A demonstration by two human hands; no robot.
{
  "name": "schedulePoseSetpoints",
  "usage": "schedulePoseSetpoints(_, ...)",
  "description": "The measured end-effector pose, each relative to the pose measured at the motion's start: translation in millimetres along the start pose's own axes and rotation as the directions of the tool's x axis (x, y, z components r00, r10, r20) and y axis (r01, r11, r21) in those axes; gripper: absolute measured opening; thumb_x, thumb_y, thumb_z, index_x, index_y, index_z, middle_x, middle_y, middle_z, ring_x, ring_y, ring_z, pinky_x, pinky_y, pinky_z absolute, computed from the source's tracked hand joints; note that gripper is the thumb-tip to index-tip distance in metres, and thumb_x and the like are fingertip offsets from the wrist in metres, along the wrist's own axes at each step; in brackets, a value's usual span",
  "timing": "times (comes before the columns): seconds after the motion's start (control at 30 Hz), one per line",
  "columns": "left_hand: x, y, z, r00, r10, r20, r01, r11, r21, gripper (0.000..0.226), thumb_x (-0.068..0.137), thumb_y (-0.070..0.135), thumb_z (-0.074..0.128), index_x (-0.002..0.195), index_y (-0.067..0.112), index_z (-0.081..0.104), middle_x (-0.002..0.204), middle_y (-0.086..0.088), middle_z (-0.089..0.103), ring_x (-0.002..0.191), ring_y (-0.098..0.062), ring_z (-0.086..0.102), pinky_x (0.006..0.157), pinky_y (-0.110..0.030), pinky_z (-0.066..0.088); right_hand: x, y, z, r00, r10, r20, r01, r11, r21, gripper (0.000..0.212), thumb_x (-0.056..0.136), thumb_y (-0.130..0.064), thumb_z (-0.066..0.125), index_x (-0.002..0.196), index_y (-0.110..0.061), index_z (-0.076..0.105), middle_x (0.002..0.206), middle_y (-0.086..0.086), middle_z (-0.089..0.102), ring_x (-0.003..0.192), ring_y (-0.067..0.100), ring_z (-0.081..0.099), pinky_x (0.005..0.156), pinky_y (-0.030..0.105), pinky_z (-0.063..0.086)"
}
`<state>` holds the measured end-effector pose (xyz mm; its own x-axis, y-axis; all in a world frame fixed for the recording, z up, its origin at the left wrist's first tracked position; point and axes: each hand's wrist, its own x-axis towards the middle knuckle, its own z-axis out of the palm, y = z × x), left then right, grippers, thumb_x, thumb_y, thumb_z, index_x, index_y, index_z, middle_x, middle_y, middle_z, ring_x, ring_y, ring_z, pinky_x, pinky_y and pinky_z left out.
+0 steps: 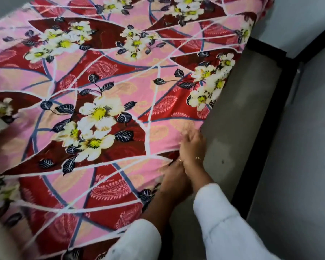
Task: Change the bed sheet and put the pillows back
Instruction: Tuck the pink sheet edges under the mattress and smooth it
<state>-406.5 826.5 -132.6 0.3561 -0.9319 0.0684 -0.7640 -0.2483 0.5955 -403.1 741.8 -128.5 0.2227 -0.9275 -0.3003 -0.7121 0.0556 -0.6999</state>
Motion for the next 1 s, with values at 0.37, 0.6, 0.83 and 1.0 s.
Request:
schedulePoseSetpoints(0.37, 25, -56, -37, 0.952, -0.230, 0.203, 0.101, 0.859, 0.502, 0.064, 0.096, 0.052, 0.017, 0.149, 0.024, -0.003, 0.155, 0.000, -0.015, 0.142, -0.026, -0.018, 0.117, -0.050, -0.005, 32, 11, -1, 0.982, 0.180, -0.063, -0.184, 0.981, -0.056, 0.027, 0.095, -0.016, 0.043, 0.107, -0.001, 0.061, 0.113, 0.022, 0.062, 0.103, 0.037, 0.056, 0.074, 0.036, 0.044)
schedulePoseSetpoints(0.6, 18, -69, -40, 0.935, 0.072, 0.347, -0.193, 0.925, 0.327, 0.072, 0.085, 0.058, 0.013, 0.149, 0.024, 0.013, 0.153, 0.005, -0.008, 0.140, -0.022, -0.018, 0.116, -0.040, -0.013, 46, 4, -8, 0.936, 0.350, 0.045, -0.352, 0.918, 0.183, 0.029, 0.092, -0.022, 0.047, 0.104, -0.002, 0.065, 0.109, 0.018, 0.066, 0.099, 0.034, 0.063, 0.084, 0.039, 0.052)
schedulePoseSetpoints(0.83, 1, -78, -69, 0.981, -0.158, -0.109, 0.180, 0.955, 0.235, 0.056, 0.093, 0.039, 0.026, 0.133, 0.008, 0.048, 0.139, -0.011, 0.049, 0.134, -0.027, 0.037, 0.113, -0.047, 0.013, 44, -18, 4, 0.955, 0.211, -0.208, -0.232, 0.969, -0.081, 0.040, 0.088, -0.015, 0.052, 0.127, -0.006, 0.049, 0.134, 0.017, 0.047, 0.120, 0.034, 0.047, 0.094, 0.043, 0.043)
schedulePoseSetpoints(1.0, -57, -144, -93, 0.833, -0.514, -0.205, 0.552, 0.793, 0.258, 0.070, 0.089, 0.050, 0.022, 0.146, 0.011, 0.025, 0.155, -0.007, 0.018, 0.145, -0.024, 0.007, 0.117, -0.040, 0.001, -7, -47, 44, 0.782, -0.592, 0.196, 0.610, 0.662, -0.435, 0.052, 0.092, -0.029, 0.050, 0.140, -0.014, 0.037, 0.153, 0.014, 0.020, 0.143, 0.032, 0.007, 0.113, 0.053, 0.016)
